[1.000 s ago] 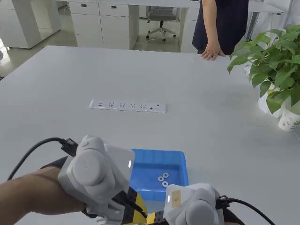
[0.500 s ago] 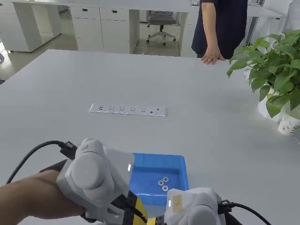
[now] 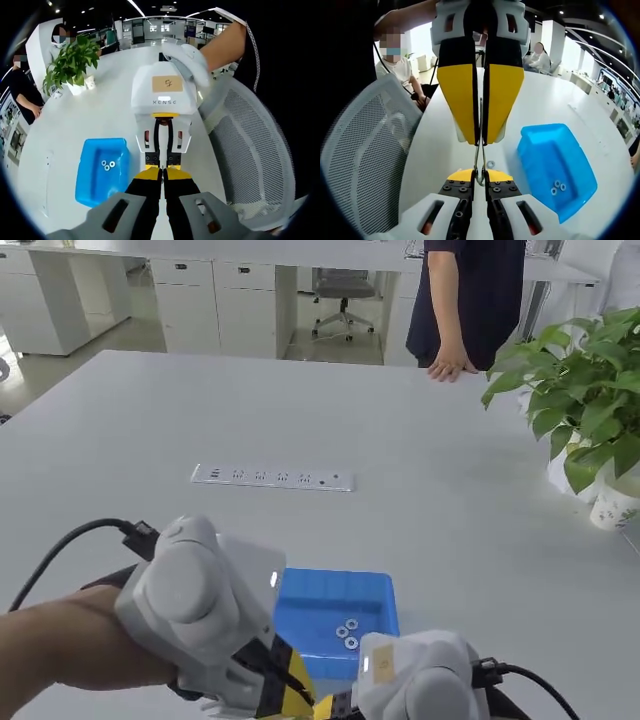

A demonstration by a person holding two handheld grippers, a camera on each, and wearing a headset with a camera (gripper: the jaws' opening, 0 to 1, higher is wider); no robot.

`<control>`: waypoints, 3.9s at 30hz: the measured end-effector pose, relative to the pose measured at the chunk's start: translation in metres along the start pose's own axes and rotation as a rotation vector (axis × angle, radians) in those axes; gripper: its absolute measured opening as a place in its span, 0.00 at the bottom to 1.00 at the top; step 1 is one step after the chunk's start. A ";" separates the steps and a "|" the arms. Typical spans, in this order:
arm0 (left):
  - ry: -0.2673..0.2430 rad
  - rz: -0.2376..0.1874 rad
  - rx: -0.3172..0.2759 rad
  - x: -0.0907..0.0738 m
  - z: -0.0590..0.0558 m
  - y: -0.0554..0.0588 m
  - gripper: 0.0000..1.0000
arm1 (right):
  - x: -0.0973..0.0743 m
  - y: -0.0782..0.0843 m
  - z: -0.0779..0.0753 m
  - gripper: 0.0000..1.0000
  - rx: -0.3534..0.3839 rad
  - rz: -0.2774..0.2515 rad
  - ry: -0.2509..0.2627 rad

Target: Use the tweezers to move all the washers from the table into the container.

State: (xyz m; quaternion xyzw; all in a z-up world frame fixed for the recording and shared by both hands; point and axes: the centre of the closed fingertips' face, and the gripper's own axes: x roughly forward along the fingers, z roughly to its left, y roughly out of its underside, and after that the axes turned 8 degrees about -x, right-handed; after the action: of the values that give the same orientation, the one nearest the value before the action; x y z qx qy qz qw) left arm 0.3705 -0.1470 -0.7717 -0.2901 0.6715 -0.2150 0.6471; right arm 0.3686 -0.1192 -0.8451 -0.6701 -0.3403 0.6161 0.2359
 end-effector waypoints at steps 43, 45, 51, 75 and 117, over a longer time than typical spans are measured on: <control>-0.039 0.004 0.067 -0.038 0.037 -0.040 0.04 | -0.036 -0.030 -0.055 0.09 -0.049 -0.031 0.079; -0.042 0.001 0.069 -0.039 0.041 -0.041 0.04 | -0.037 -0.030 -0.059 0.09 -0.049 -0.031 0.085; -0.050 0.000 0.076 -0.041 0.052 -0.044 0.04 | -0.038 -0.030 -0.072 0.09 -0.048 -0.037 0.098; -0.057 0.003 0.089 -0.020 0.097 -0.034 0.05 | -0.022 -0.004 -0.111 0.09 -0.023 -0.018 0.111; -0.021 0.008 0.058 0.025 0.116 -0.009 0.05 | 0.006 0.045 -0.114 0.11 -0.014 0.100 0.026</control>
State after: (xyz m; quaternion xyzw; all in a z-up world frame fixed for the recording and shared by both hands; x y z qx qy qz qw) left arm 0.4867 -0.1604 -0.7922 -0.2711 0.6591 -0.2287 0.6632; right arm 0.4889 -0.1329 -0.8674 -0.6958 -0.3074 0.6160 0.2046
